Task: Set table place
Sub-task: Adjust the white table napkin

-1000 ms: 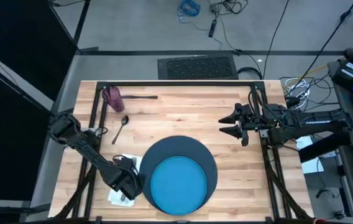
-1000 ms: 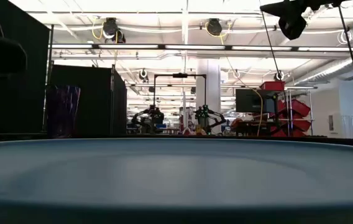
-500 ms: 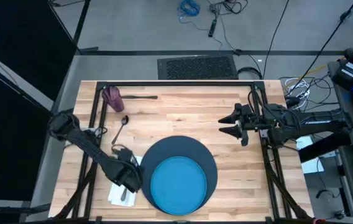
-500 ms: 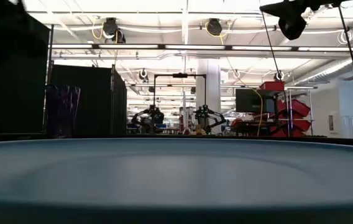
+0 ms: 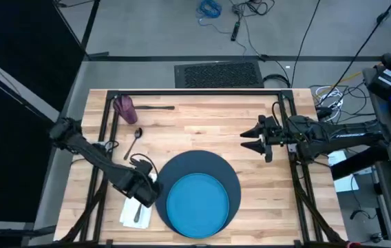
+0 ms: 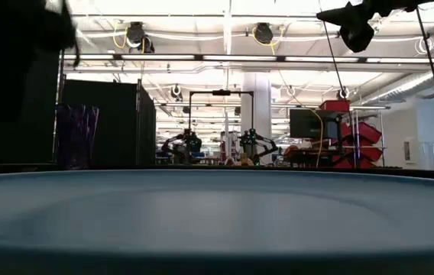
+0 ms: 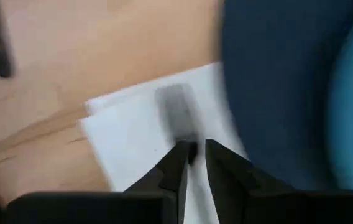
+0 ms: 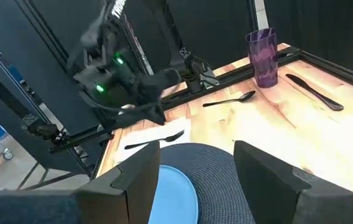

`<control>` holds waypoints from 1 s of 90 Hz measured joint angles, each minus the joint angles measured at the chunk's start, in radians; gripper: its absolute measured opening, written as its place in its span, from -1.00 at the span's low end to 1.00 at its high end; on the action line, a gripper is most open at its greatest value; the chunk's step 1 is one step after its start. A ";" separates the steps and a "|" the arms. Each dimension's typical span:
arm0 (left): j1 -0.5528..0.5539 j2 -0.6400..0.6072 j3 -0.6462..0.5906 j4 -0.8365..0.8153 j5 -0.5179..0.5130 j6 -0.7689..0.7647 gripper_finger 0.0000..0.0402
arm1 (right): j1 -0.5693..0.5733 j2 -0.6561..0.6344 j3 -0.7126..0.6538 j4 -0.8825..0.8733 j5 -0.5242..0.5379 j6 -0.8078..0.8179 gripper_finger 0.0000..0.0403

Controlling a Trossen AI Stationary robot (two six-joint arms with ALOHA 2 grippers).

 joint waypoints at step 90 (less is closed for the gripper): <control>0.042 0.000 -0.212 0.149 0.110 0.009 -0.79 | 0.000 0.003 0.000 -0.019 0.003 0.026 -0.05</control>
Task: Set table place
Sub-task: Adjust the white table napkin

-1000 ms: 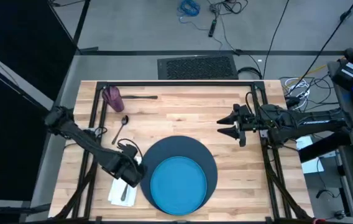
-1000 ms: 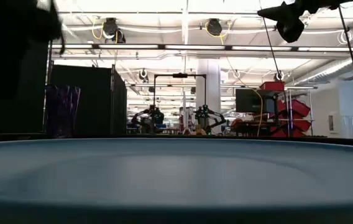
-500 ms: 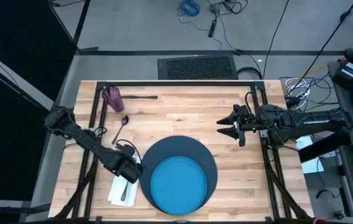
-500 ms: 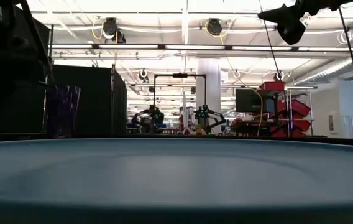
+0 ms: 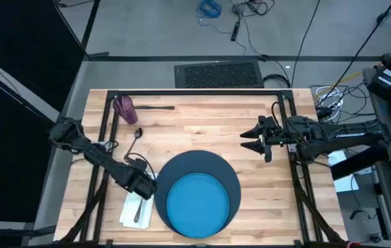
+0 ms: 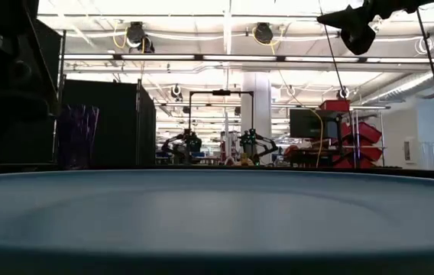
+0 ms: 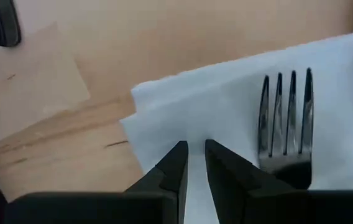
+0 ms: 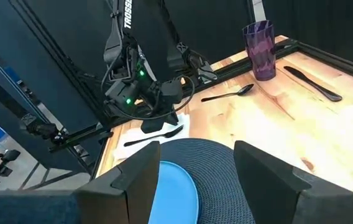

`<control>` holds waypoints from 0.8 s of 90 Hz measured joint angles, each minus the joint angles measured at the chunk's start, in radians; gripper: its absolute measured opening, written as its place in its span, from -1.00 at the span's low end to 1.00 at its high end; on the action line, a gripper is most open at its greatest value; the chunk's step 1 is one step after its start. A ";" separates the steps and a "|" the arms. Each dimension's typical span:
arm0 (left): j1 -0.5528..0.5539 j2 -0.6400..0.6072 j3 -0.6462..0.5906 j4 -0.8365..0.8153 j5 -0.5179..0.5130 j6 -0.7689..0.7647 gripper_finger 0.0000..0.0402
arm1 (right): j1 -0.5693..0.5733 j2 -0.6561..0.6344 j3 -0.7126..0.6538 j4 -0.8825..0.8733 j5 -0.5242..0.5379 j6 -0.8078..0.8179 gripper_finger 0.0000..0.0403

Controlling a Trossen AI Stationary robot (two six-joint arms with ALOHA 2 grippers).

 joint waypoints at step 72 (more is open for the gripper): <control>0.016 -0.003 -0.044 -0.023 0.029 0.025 -0.79 | 0.000 0.000 0.000 -0.003 -0.001 0.008 -0.05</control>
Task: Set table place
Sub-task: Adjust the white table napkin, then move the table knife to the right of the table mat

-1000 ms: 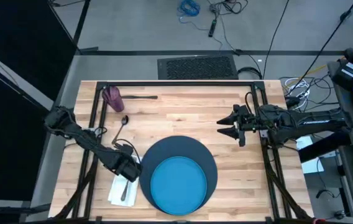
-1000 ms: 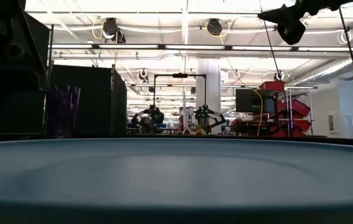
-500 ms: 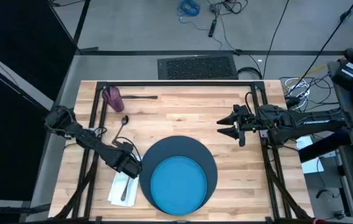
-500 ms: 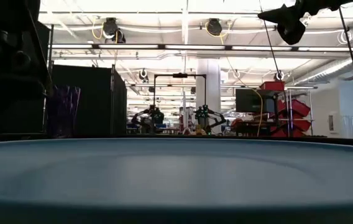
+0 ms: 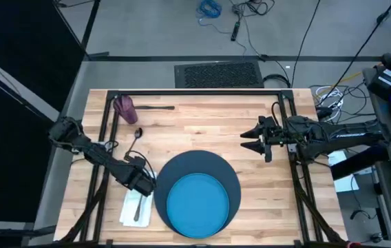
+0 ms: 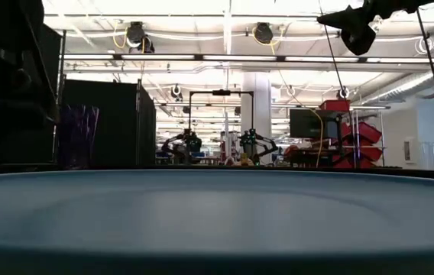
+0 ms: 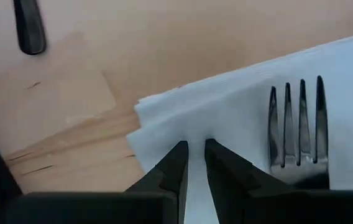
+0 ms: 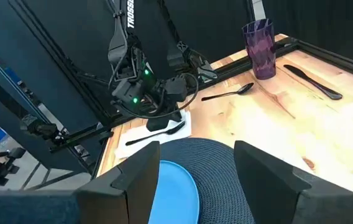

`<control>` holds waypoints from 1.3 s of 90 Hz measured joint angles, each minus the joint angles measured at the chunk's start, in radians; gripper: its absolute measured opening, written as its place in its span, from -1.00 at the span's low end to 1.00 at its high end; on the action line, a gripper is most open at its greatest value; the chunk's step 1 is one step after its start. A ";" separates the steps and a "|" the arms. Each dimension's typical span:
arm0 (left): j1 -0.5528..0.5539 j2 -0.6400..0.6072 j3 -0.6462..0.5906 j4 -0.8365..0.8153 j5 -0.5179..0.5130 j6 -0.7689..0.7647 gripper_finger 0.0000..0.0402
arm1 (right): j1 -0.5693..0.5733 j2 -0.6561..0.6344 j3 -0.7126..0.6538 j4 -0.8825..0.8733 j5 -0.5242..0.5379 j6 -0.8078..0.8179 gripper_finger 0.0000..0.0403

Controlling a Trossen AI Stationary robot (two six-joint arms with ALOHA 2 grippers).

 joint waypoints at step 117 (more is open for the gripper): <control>0.000 -0.068 0.453 -0.606 -0.620 0.111 -0.79 | 0.000 0.000 0.000 -0.005 0.003 -0.019 -0.05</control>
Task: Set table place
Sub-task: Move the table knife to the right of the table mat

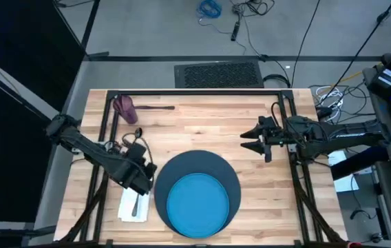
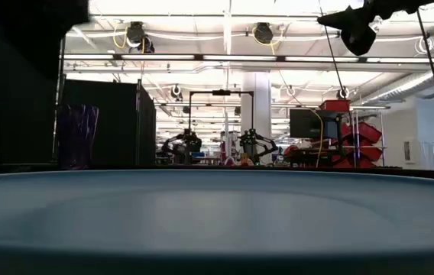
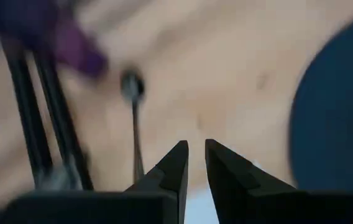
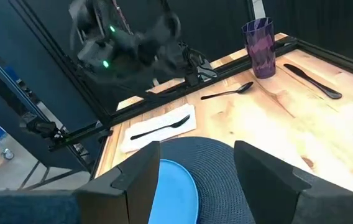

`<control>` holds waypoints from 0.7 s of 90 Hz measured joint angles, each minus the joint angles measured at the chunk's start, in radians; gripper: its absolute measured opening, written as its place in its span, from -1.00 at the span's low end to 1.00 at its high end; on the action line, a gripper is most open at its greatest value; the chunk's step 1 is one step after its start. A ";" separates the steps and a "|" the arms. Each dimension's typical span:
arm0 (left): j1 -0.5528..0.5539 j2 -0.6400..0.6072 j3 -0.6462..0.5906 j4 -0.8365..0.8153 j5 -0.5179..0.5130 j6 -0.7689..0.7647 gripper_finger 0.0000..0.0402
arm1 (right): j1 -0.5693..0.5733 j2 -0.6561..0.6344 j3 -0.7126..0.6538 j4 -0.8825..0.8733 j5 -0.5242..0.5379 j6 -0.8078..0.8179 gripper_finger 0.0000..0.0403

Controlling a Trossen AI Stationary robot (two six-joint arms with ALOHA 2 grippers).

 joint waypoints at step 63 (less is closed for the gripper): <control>0.501 0.002 0.002 0.193 -0.091 0.774 -0.79 | -0.111 0.136 0.000 0.043 0.053 -0.102 -0.05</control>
